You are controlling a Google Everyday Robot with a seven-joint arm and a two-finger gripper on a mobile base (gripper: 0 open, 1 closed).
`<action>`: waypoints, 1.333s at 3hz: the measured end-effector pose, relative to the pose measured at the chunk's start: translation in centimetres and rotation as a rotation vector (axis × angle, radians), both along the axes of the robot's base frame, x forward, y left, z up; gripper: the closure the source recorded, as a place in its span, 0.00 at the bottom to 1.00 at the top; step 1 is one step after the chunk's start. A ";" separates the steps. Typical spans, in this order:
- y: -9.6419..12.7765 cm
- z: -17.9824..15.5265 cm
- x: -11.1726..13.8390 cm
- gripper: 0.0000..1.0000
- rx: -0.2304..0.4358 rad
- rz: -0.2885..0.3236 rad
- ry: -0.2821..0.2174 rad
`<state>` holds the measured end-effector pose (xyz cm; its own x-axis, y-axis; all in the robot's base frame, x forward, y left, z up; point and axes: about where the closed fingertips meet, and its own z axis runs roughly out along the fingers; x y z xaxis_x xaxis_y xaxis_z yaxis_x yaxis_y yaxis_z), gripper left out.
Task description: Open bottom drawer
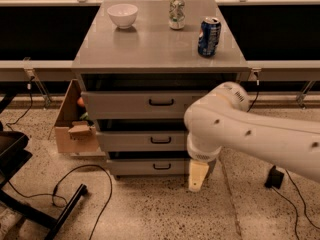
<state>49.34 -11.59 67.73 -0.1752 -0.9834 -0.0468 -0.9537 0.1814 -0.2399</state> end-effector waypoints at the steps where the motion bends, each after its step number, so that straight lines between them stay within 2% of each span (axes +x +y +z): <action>1: 1.7 -12.3 1.7 0.00 -0.057 0.047 0.074; 2: 1.5 -18.7 3.4 0.00 -0.102 0.074 0.089; 3: 0.8 -25.3 4.8 0.00 -0.150 0.093 0.125; 4: 0.8 -25.4 4.8 0.00 -0.149 0.092 0.126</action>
Offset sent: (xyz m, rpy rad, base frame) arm 0.0554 0.0137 -0.2621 -0.1539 0.1038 0.1062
